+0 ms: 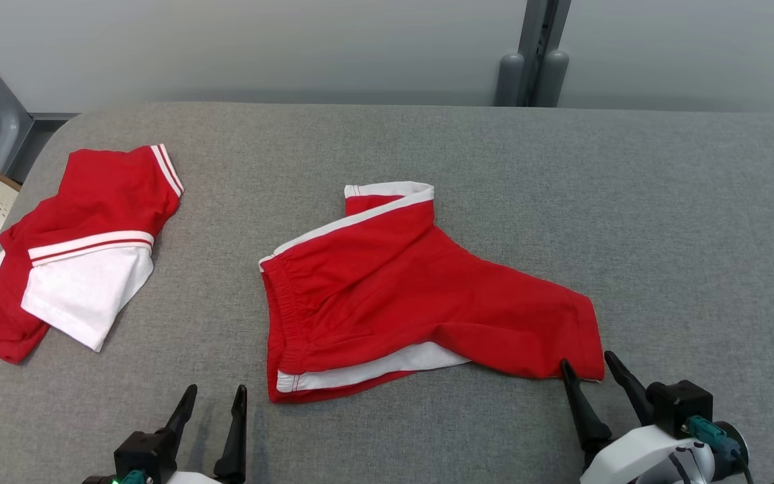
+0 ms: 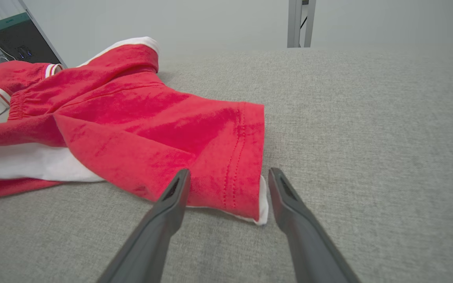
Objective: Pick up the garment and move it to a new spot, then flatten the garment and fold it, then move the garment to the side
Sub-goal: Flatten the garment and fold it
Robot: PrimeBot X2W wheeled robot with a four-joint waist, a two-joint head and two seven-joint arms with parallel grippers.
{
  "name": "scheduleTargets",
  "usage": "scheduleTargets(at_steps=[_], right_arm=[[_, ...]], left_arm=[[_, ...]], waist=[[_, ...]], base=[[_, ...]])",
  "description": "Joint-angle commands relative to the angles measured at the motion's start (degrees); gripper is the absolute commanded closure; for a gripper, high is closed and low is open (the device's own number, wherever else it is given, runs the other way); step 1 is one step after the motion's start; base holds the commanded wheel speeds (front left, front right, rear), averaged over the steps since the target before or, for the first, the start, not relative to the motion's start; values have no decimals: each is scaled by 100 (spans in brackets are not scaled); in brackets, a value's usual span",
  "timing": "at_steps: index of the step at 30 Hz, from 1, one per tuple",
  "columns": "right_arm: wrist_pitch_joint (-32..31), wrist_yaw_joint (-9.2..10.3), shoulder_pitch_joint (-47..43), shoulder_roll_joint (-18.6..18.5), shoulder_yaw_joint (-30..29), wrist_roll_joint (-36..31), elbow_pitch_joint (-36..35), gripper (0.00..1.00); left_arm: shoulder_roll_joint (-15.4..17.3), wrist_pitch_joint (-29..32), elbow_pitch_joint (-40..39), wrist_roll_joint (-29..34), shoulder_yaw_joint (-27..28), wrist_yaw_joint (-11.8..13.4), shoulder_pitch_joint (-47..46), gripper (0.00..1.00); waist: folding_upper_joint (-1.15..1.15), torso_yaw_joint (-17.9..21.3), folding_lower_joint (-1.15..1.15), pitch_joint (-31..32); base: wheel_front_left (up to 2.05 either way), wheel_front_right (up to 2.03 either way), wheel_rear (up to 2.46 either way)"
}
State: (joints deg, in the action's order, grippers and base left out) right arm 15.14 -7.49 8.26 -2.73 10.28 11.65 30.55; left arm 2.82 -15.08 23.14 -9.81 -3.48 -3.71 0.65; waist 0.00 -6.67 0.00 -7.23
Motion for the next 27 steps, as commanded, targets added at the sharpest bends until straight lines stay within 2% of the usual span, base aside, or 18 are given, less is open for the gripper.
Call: scheduleTargets(at_steps=[1, 3, 4, 9, 16, 22, 27], right_arm=[[1, -1, 76, -33, 8, 48, -4, 36], [1, -1, 120, -29, 60, 65, -48, 89], [1, -1, 158, -32, 69, 66, -64, 100], [1, -1, 340, -34, 89, 86, -184, 100], [1, -1, 661, -44, -294, 89, -420, 100], [1, -1, 1066, -69, -694, 20, -164, 100], [1, -1, 1520, -116, -1069, -272, 364, 100]], left_arm=[[16, -13, -38, -42, -33, 21, -127, 0], [18, -13, -63, -74, -63, 33, -170, 0], [18, -13, -71, -82, -76, 28, -180, 0], [17, -13, -85, -150, -164, 49, -246, 0], [19, -13, -142, -238, -387, 54, -343, 0], [17, -12, -146, -346, -559, 70, -478, 0], [17, -12, -162, -431, -708, 75, -651, 0]], waist=[[0, -13, 0, -58], [0, -27, 0, -102], [0, -35, 0, -125], [0, -94, 0, -223], [0, -297, 0, -384], [0, -539, 0, -575], [0, -803, 0, -814]], base=[[0, 0, 0], [0, 0, 0], [0, 0, 0], [0, 0, 0], [0, 0, 0], [0, 0, 0], [0, 0, 0]])
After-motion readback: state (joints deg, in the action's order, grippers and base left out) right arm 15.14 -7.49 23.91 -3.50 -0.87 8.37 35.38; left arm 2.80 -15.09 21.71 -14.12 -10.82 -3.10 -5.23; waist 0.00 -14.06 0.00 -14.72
